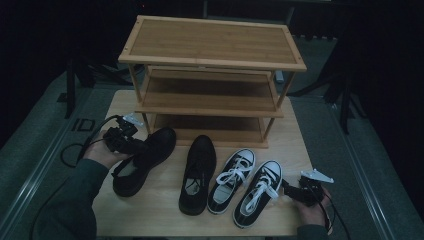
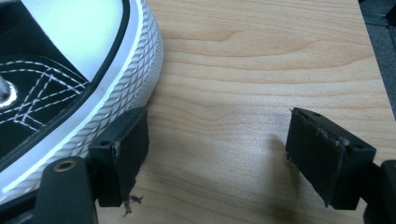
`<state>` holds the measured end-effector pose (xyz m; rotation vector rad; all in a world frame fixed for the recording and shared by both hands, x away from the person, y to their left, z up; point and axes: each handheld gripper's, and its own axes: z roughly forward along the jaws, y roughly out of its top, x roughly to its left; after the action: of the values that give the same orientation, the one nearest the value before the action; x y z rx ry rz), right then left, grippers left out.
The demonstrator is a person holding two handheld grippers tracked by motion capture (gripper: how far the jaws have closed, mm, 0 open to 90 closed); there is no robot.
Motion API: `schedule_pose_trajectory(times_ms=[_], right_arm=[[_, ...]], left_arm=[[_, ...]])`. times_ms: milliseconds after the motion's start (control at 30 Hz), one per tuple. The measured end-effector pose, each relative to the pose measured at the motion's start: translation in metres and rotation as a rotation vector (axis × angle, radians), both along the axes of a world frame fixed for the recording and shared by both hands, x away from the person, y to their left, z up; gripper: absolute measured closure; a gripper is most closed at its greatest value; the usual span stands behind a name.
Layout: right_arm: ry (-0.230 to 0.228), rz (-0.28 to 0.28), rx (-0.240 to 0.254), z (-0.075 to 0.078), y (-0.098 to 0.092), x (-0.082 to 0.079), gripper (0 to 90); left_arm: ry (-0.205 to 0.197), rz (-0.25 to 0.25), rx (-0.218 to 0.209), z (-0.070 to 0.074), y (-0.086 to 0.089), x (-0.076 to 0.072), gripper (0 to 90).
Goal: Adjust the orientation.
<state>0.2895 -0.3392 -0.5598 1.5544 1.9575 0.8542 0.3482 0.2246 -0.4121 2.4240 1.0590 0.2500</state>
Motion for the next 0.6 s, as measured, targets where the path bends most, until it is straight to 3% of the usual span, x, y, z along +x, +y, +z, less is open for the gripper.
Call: schedule_pose_trajectory(times_ms=[133, 600], right_arm=[[0.000, 0.000, 0.000, 0.000, 0.000, 0.000, 21.1], [0.000, 0.000, 0.000, 0.000, 0.000, 0.000, 21.2]], left_arm=[[0.004, -0.021, -0.011, 0.000, -0.009, -0.002, 71.2], [-0.004, -0.066, 0.010, 0.001, -0.037, -0.009, 66.0]])
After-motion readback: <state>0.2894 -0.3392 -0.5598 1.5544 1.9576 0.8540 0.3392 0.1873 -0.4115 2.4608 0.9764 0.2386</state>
